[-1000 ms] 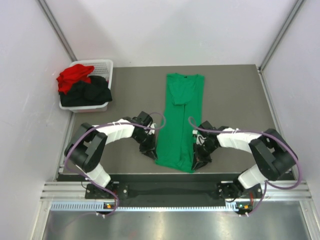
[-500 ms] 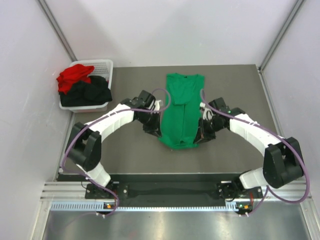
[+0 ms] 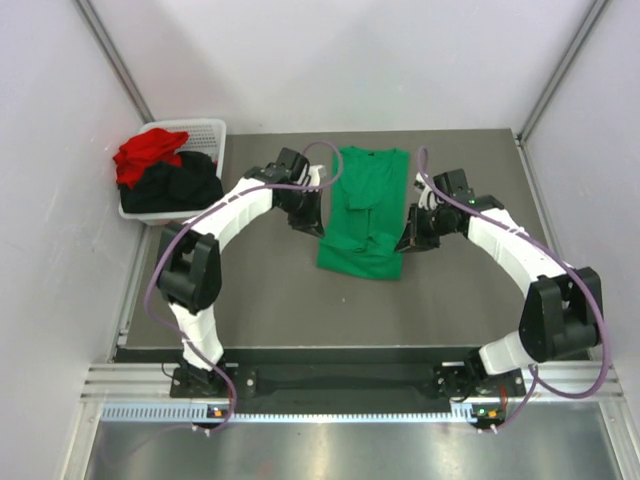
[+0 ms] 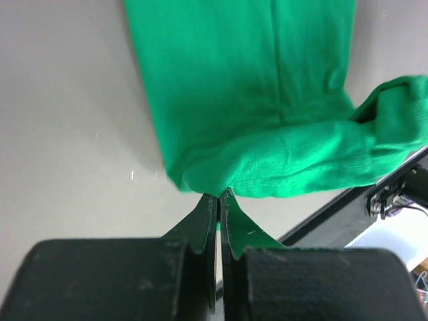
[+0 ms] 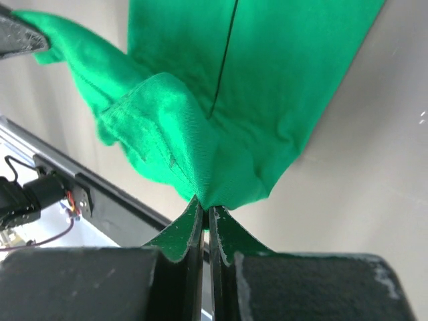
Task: Fold and stack the t-shirts
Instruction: Fold the tshirt
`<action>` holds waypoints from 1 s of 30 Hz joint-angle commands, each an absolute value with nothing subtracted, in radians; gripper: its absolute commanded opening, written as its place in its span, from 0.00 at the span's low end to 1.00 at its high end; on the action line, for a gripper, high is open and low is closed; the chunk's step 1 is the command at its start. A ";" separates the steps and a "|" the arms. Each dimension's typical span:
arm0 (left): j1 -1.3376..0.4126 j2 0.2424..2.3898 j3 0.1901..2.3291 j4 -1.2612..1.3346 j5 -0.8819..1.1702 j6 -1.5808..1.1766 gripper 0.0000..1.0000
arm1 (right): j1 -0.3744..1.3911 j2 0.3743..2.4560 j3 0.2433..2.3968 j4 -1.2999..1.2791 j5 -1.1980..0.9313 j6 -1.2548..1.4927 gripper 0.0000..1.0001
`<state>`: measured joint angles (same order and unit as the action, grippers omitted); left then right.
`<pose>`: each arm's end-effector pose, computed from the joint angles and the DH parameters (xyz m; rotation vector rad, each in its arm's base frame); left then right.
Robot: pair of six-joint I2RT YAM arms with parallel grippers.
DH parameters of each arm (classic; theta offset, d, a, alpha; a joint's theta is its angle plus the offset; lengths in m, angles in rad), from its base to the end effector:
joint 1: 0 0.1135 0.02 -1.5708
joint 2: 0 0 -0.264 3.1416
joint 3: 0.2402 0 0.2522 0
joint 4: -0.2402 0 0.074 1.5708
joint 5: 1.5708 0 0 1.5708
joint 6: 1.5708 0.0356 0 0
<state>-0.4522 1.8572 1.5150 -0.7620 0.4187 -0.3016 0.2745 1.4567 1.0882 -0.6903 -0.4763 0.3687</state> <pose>0.3475 -0.1849 0.2459 0.3461 2.7376 -0.7855 0.2765 0.0948 0.2514 -0.0440 2.6890 0.8402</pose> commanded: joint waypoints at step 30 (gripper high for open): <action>-0.396 2.168 1.954 -0.713 0.338 -0.216 0.46 | 0.184 1.725 1.367 -0.615 -0.353 0.273 0.50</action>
